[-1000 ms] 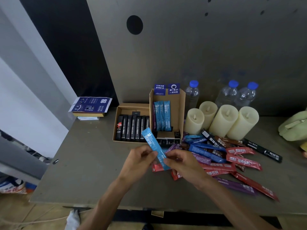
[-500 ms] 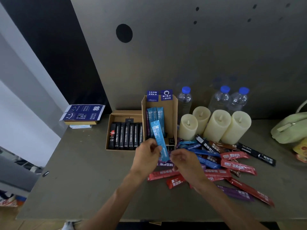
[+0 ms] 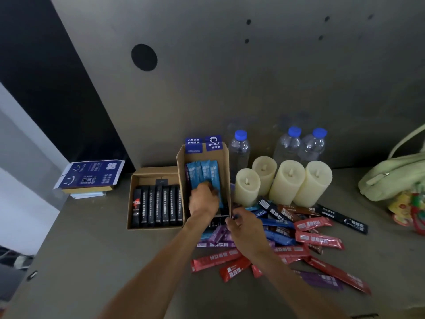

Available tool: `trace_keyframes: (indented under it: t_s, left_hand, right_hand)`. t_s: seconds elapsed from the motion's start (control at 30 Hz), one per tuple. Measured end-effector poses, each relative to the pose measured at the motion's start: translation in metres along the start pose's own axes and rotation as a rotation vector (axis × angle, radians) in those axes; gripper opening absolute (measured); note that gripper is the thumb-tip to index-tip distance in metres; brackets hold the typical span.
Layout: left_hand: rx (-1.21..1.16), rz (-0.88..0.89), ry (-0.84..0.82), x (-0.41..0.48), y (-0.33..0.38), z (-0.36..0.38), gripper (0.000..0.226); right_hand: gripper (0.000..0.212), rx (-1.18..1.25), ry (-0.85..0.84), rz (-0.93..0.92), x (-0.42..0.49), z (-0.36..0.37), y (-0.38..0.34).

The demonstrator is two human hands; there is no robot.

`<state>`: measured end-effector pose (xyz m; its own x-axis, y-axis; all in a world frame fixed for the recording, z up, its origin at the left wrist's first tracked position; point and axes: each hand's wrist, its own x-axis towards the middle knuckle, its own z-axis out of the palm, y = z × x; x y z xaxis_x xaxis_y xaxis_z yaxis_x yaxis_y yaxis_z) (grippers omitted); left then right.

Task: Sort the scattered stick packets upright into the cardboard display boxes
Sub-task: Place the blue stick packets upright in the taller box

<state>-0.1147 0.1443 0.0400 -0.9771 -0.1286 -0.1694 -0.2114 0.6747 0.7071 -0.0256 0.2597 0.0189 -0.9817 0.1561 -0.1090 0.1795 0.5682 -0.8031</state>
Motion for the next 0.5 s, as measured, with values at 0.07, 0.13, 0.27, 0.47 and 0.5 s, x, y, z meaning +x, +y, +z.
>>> trace_keyframes:
  t_s: [0.07, 0.13, 0.27, 0.47, 0.5]
  left_hand:
    - [0.011, 0.017, 0.001, 0.007, 0.001, 0.003, 0.021]
    - [0.033, 0.04, 0.014, 0.012, 0.001, 0.005, 0.022]
    - [0.132, 0.093, 0.071, 0.018, -0.005, 0.01, 0.022]
    - [0.4, 0.228, 0.082, 0.018, -0.013, 0.016, 0.039]
    - [0.457, 0.243, 0.073, 0.018, -0.014, 0.016, 0.045]
  right_hand:
    - [0.015, -0.018, -0.002, -0.015, 0.001, -0.001, 0.001]
    - [0.015, -0.029, -0.01, -0.011, 0.003, -0.001, 0.003]
    - [0.009, -0.033, -0.002, 0.001, 0.011, 0.002, 0.007]
    - [0.008, -0.05, 0.018, -0.022, 0.02, 0.005, 0.012]
    - [0.008, -0.049, 0.017, -0.029, 0.021, 0.004, 0.012]
